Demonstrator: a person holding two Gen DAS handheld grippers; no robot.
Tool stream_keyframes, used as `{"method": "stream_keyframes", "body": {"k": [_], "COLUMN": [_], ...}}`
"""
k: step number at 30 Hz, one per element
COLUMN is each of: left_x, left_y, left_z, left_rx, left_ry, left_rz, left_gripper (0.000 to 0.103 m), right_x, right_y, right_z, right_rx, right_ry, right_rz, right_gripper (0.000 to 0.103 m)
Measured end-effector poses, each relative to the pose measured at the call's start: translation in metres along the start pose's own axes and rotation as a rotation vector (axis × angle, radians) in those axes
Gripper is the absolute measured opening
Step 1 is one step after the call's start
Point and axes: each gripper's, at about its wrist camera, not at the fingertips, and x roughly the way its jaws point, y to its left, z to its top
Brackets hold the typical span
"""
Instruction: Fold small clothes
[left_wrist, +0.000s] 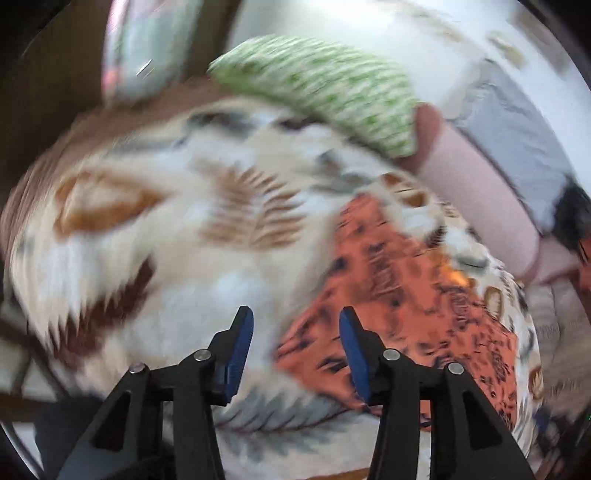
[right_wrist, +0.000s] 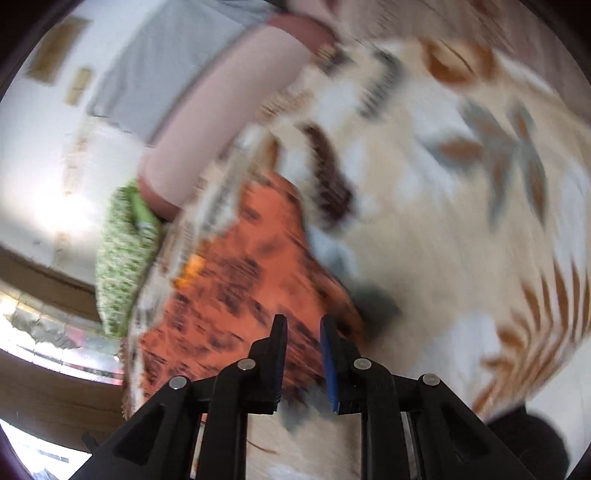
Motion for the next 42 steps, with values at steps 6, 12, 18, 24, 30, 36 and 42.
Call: {"method": "stream_keyframes", "body": {"k": [6, 12, 18, 24, 30, 36, 42], "left_x": [0.026, 0.099, 0.147, 0.097, 0.132, 0.1, 0.065], "left_y": [-0.068, -0.094, -0.079, -0.08, -0.093, -0.091, -0.081], "left_z": [0.019, 0.029, 0.053, 0.049, 0.024, 0.023, 0.001], "left_rx": [0.223, 0.28, 0.271, 0.271, 0.349, 0.328, 0.317], "left_ry": [0.016, 0.114, 0.101, 0.025, 0.133, 0.105, 0.11], "left_rz": [-0.112, -0.114, 0.022, -0.047, 0.063, 0.057, 0.056], "left_gripper": [0.063, 0.063, 0.061, 0.063, 0.07, 0.077, 0.078], "right_x": [0.081, 0.179, 0.194, 0.16, 0.25, 0.223, 0.143], "right_y": [0.055, 0.033, 0.007, 0.061, 0.108, 0.111, 0.092], "right_z": [0.067, 0.111, 0.149, 0.11, 0.063, 0.082, -0.002], "right_rx": [-0.135, -0.076, 0.036, -0.115, -0.141, -0.008, -0.148], "right_ry": [0.165, 0.286, 0.179, 0.241, 0.516, 0.324, 0.403], "right_rz": [0.137, 0.133, 0.134, 0.248, 0.271, 0.307, 0.269], "right_gripper": [0.076, 0.076, 0.073, 0.075, 0.075, 0.076, 0.076]}}
